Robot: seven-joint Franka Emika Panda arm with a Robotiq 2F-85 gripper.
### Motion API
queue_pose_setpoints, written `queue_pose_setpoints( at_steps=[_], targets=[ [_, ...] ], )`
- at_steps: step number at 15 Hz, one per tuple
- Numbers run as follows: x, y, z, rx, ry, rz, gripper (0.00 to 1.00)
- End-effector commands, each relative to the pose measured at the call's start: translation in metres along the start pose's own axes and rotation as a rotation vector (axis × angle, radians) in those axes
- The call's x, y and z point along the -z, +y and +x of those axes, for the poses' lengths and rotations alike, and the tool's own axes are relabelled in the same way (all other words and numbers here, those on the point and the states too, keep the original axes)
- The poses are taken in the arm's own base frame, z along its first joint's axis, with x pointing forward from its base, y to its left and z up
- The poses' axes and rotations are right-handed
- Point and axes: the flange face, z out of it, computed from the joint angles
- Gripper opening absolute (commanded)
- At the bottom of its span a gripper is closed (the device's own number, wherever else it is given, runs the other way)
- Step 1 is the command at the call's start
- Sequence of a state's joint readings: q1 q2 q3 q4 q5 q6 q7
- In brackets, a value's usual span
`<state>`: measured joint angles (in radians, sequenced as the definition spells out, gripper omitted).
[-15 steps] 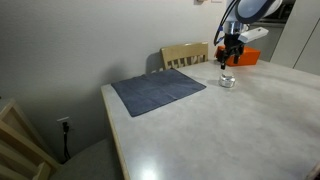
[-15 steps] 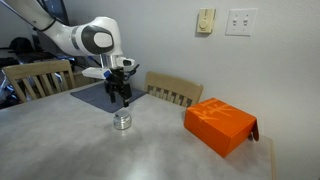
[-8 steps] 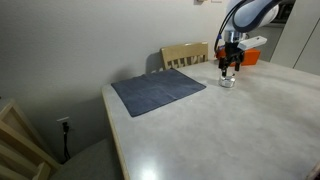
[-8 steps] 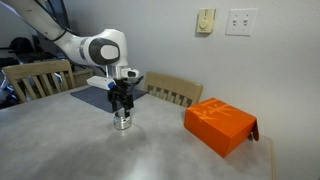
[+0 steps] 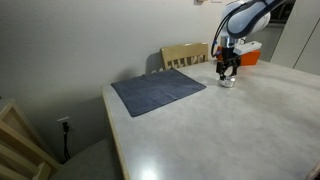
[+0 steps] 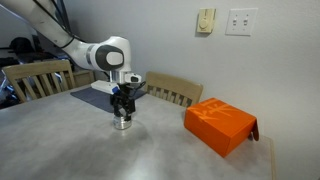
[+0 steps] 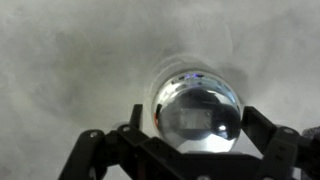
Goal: Pick up the lid, close the container, open the container again and close it again before putting the lid back down
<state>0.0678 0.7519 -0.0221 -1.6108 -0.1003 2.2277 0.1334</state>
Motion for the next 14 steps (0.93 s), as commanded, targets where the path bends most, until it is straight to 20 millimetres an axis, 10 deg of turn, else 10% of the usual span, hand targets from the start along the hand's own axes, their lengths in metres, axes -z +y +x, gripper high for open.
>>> queue_pose_setpoints(
  at_steps=[1,10,14],
  targets=[
    [0.004,0.004,0.006,0.015,-0.01,0.018,1.0],
    [0.015,0.003,0.01,0.025,0.013,0.016,0.44],
    [0.018,0.001,0.007,0.029,0.019,0.012,0.43]
  ],
)
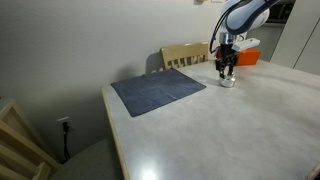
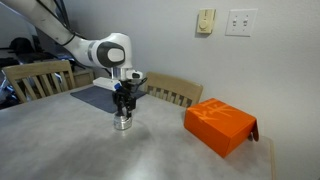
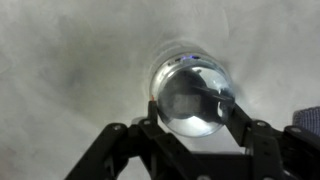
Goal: Pick up the lid, close the container, open the container again and close it again before putting the lid back down
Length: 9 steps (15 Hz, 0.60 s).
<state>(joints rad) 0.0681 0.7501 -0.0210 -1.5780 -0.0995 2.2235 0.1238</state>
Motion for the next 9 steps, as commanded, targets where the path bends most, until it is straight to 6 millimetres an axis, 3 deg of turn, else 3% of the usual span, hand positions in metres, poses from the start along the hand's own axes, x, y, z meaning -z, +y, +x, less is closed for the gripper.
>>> queue_pose_setpoints(
  at_steps=[1,9],
  targets=[
    [0.004,0.001,-0.002,0.024,-0.005,0.008,0.43],
    [0.026,-0.005,-0.01,0.049,0.046,0.012,0.43]
  ],
)
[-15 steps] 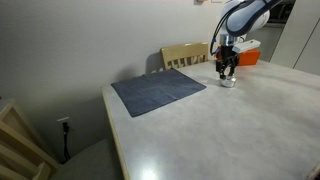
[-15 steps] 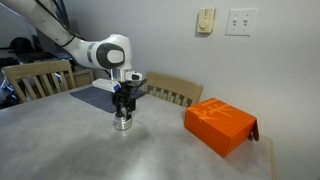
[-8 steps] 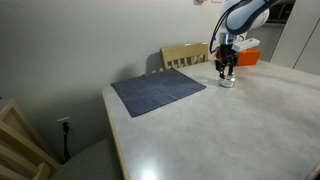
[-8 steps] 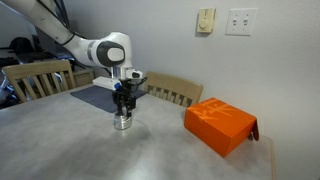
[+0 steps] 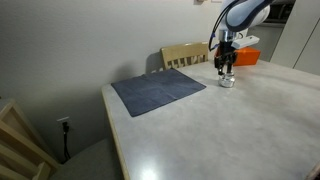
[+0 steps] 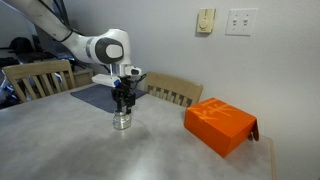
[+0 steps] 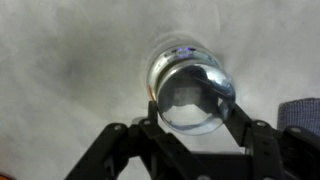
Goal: Pick up the lid, close the container, open the container again and close it again before putting the lid back down
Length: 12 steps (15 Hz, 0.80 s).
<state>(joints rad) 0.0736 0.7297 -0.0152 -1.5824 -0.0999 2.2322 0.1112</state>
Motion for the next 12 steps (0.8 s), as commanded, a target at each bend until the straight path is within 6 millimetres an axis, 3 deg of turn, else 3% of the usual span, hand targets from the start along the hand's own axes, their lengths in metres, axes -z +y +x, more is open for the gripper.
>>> queue_pose_setpoints(
  at_steps=[1,5,9,12],
  targets=[
    [0.016,0.002,-0.011,0.024,0.032,0.008,0.43],
    [0.033,0.026,-0.013,-0.028,0.106,0.025,0.43],
    [0.039,0.082,-0.022,-0.152,0.201,0.072,0.43],
    [0.029,0.13,-0.034,-0.281,0.243,0.102,0.43]
  ],
)
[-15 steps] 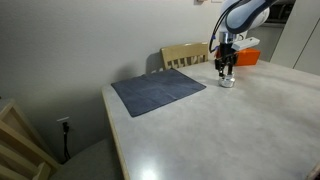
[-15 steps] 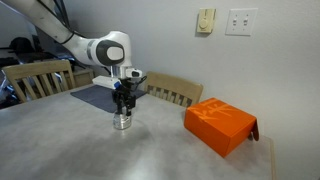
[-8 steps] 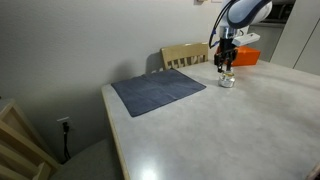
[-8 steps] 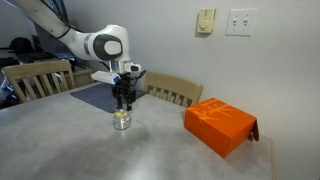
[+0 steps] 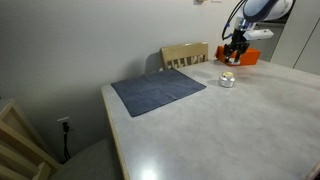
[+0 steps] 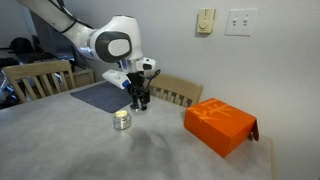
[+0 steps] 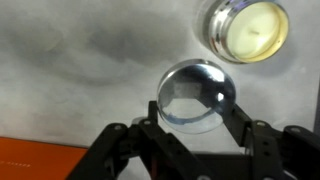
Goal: Pick up the lid, close the container, open the container again and close it again before putting the lid back down
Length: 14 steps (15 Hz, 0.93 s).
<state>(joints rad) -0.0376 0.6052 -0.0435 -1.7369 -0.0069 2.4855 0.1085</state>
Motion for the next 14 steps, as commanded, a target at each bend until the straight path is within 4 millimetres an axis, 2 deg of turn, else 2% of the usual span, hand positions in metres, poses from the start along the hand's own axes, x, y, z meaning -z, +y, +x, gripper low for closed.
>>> queue_pose_setpoints(
  at_steps=[1,3,6,9,14],
  targets=[
    [-0.005,0.054,-0.016,-0.116,0.035,0.033,0.43],
    [-0.018,0.077,-0.018,-0.169,0.025,0.032,0.43],
    [-0.035,0.086,-0.016,-0.185,-0.02,0.012,0.43],
    [-0.051,0.076,-0.012,-0.169,-0.058,-0.022,0.43],
    [-0.068,0.041,-0.008,-0.123,-0.112,-0.055,0.43]
  ],
)
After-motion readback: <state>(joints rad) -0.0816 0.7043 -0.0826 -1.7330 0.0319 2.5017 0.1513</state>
